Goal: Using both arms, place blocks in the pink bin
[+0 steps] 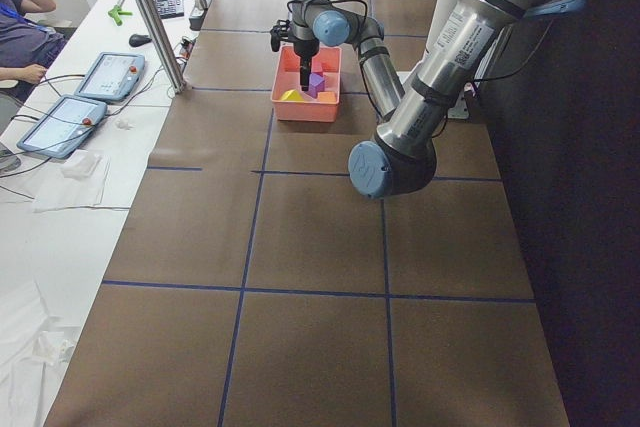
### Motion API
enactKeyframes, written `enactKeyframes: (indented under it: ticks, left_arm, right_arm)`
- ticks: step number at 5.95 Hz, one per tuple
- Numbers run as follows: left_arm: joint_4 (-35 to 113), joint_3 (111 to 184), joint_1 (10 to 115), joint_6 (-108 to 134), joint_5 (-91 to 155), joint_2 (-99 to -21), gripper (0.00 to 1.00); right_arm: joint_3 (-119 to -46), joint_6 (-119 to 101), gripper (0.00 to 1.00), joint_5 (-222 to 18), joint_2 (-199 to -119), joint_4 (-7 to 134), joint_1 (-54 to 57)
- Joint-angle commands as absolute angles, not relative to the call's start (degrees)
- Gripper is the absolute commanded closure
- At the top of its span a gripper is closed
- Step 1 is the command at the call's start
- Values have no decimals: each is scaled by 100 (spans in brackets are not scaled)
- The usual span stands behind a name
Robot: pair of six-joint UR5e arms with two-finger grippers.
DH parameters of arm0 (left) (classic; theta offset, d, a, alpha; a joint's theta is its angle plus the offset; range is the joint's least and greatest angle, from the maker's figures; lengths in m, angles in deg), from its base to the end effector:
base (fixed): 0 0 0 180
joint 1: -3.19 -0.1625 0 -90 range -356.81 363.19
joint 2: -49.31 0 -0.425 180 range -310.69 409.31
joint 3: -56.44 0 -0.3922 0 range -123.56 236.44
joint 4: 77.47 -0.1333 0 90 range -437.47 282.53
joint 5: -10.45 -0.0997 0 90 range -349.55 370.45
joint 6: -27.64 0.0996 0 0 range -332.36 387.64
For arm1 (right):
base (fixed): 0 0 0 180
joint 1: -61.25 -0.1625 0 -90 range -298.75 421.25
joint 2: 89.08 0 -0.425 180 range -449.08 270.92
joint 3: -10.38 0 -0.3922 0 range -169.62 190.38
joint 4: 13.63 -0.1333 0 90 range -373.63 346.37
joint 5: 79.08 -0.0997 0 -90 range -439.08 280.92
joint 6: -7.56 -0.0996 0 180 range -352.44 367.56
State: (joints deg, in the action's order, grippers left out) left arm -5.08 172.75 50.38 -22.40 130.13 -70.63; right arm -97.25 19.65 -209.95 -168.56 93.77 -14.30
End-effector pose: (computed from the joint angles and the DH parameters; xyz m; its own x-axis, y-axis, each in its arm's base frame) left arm 0.3203 -0.4693 0.2100 0.6813 0.0857 -0.7270 -0.0134 0.9944 0.1046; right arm -0.0676 -0.5355 0.4507 0.6349 -0.4993 0.5895 0.3867 0.8660 0.3170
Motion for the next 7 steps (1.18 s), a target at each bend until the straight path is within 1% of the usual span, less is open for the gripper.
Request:
enactKeyframes:
  ticks: [1, 2, 4, 5, 6, 7]
  left_arm:
    - [-557, 17308, 6026, 203, 13331, -6139, 0]
    - [-531, 17020, 6693, 1268, 13689, -5777, 0]
    - [-409, 16598, 7827, 3132, 13745, -4926, 0]
    - [-190, 16325, 8347, 3560, 13771, -4443, 0]
    - [586, 16001, 8831, 3764, 14094, -3881, 0]
    - [942, 15876, 8931, 3636, 14158, -3475, 0]
  right_arm:
    - [-9860, 2232, 0, -21004, -17579, 9386, -2071]
    - [-9834, 2232, 0, -21030, -17931, 9386, -2484]
    - [-9825, 2215, 0, -21013, -18249, 9386, -2664]
    - [-9807, 2171, 0, -21013, -18320, 9386, -2664]
    - [-9807, 2171, 0, -21022, -18312, 9386, -2664]
    - [-9807, 2171, 0, -21013, -18295, 9386, -2664]
